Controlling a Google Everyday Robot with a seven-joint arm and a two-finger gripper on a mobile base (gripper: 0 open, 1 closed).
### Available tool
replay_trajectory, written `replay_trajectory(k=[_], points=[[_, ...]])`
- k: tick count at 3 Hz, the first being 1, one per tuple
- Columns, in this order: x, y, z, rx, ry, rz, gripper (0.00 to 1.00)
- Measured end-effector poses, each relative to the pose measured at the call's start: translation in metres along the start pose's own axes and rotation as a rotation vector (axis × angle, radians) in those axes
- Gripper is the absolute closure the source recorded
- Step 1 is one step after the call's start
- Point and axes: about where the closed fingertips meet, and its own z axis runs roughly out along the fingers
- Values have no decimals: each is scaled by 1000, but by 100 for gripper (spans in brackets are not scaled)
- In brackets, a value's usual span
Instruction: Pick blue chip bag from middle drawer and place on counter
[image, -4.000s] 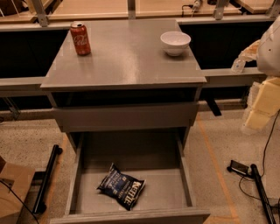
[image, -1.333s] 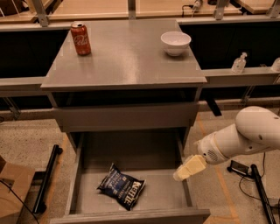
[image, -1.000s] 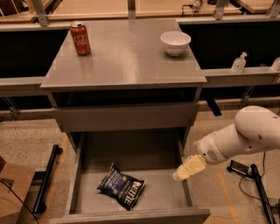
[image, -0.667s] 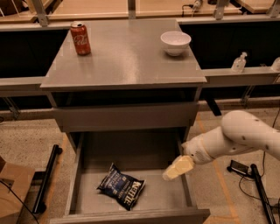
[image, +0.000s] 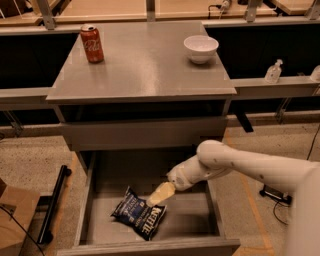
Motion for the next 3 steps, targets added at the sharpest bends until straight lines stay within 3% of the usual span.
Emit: replay_trajectory(k=[1, 2, 3], points=[[13, 0, 27, -43, 12, 24, 0], [14, 0, 40, -49, 21, 42, 0], [19, -4, 78, -81, -29, 54, 0]])
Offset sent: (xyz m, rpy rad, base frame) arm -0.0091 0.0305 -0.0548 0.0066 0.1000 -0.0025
